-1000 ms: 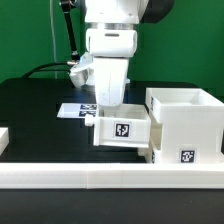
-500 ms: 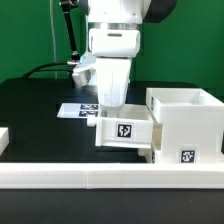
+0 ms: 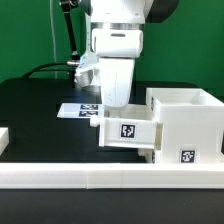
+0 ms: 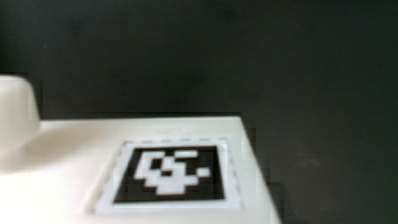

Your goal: Assemble drawer

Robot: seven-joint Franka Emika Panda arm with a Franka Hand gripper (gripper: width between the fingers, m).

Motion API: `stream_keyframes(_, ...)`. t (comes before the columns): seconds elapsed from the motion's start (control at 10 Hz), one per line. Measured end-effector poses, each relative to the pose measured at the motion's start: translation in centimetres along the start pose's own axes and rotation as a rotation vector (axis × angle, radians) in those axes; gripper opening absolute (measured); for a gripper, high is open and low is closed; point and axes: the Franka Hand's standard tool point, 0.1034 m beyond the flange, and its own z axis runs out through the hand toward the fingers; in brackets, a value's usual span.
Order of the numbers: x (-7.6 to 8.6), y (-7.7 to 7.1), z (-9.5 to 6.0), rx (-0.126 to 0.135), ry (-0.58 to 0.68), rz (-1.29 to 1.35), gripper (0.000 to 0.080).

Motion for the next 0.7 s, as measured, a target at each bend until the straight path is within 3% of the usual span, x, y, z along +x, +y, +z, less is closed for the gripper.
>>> stream_keyframes(0.7, 0.68, 0.08, 0.04, -0.004, 0.004, -0.009, 0.0042)
